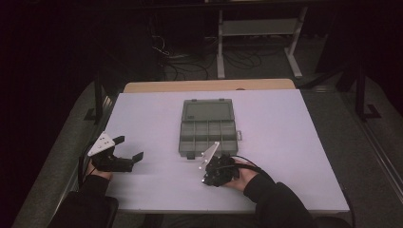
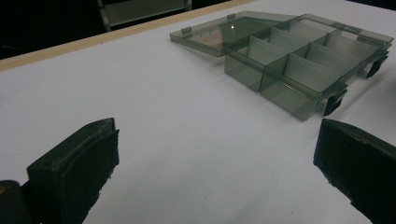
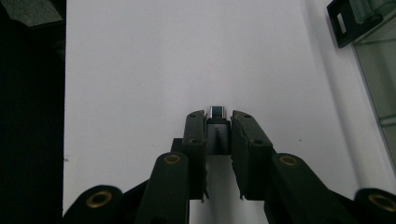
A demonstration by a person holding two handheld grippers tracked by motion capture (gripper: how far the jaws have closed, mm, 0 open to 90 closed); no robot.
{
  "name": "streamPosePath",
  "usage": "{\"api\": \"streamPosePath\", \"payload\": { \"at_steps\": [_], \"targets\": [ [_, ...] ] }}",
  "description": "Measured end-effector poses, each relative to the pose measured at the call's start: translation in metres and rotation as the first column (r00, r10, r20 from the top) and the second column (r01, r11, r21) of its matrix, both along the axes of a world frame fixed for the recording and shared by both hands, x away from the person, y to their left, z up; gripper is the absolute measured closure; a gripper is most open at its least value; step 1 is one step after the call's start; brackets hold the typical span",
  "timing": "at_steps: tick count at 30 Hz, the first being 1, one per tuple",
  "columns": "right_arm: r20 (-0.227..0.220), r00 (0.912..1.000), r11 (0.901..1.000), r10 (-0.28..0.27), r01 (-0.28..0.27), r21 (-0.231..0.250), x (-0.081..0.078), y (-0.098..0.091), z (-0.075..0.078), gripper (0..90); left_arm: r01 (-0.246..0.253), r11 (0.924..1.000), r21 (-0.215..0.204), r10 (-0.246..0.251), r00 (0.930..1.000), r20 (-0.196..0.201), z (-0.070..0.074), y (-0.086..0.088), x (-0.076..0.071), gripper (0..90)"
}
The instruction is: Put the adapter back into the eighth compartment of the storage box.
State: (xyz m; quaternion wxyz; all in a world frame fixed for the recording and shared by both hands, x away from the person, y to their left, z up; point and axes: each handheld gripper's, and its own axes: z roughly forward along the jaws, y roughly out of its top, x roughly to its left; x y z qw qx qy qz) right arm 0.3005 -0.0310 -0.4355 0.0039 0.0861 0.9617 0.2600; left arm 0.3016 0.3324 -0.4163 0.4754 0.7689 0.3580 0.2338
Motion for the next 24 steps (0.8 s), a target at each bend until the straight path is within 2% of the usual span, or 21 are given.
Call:
{"api": "streamPosePath", "payload": {
  "at_steps": [17,24],
  "targets": [
    [0.028,0.9991,0.9981,-0.031,0.030,0.053,0.006,-0.011,0.018,74.6,0.000,1.0000,0.001,0.000,1.0000,0.000,0.000,0.000,0.000,0.0],
    [0.041,0.9982,0.9974,-0.043,0.040,0.060,0.007,-0.015,0.024,74.6,-0.001,1.0000,0.000,0.001,1.0000,-0.002,0.000,0.000,0.000,0.0]
  ]
}}
